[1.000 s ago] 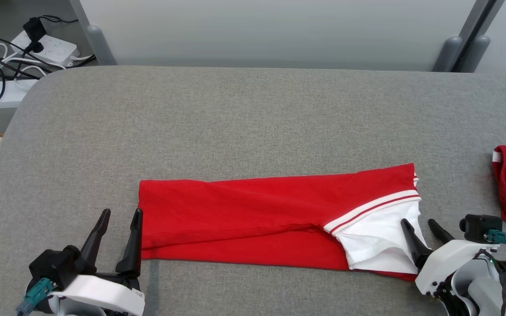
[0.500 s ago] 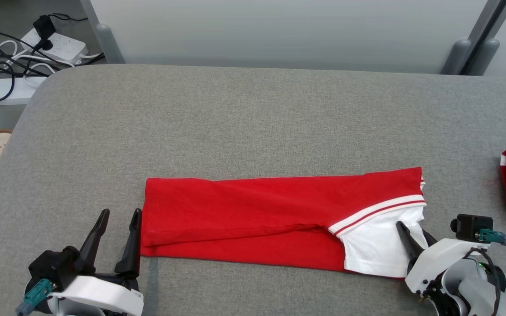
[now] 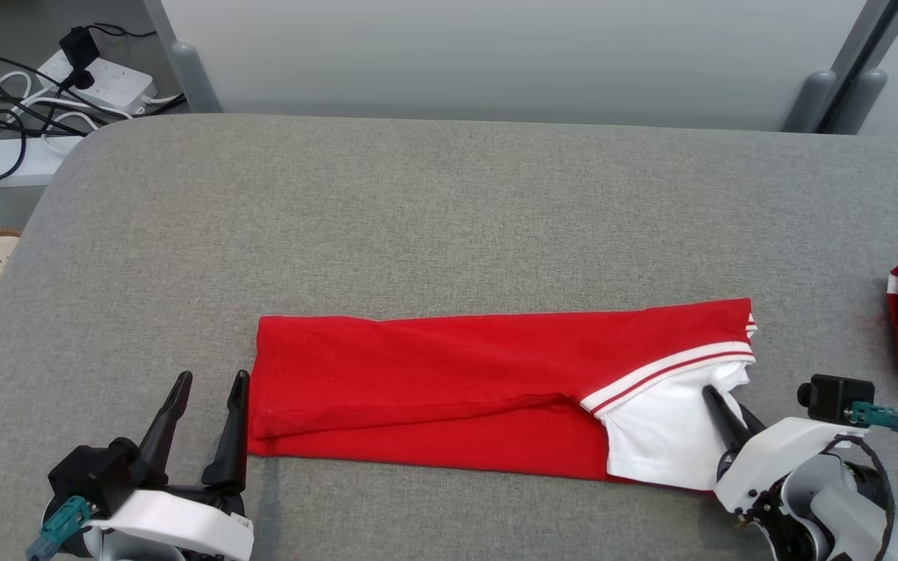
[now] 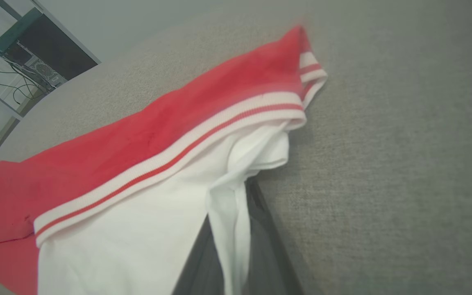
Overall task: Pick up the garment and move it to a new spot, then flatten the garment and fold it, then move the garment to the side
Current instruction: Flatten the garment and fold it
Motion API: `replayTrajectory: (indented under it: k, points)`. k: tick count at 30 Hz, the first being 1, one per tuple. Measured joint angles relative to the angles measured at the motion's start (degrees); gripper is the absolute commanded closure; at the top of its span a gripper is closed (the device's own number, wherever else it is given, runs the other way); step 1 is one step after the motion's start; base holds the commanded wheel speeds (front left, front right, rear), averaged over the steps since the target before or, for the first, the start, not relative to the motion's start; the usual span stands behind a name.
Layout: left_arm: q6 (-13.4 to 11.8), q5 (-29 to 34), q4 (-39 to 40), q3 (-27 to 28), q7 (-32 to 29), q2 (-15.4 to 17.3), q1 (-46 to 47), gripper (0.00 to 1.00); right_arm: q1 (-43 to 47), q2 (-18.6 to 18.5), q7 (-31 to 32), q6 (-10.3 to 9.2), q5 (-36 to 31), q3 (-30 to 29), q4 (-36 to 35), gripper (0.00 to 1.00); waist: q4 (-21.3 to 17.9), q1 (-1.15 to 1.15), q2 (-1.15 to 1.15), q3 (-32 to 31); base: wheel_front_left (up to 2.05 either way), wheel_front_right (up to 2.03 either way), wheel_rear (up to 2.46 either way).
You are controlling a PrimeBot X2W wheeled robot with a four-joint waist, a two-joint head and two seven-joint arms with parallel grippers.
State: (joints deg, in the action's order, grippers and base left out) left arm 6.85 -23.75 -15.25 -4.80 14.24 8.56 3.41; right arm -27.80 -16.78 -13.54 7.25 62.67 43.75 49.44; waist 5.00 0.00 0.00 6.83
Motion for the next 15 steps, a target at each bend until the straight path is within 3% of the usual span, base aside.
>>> replayTrajectory:
  k: [15]
  points:
    - [0.23, 0.07, -0.07, 0.42, 0.00, -0.46, 0.04, 0.00, -1.02, -8.01, -0.60, 0.00, -0.54, -7.06, -4.35, 1.00, -3.78, 0.00, 0.00, 0.49, 0.00, 0.00, 0.00]
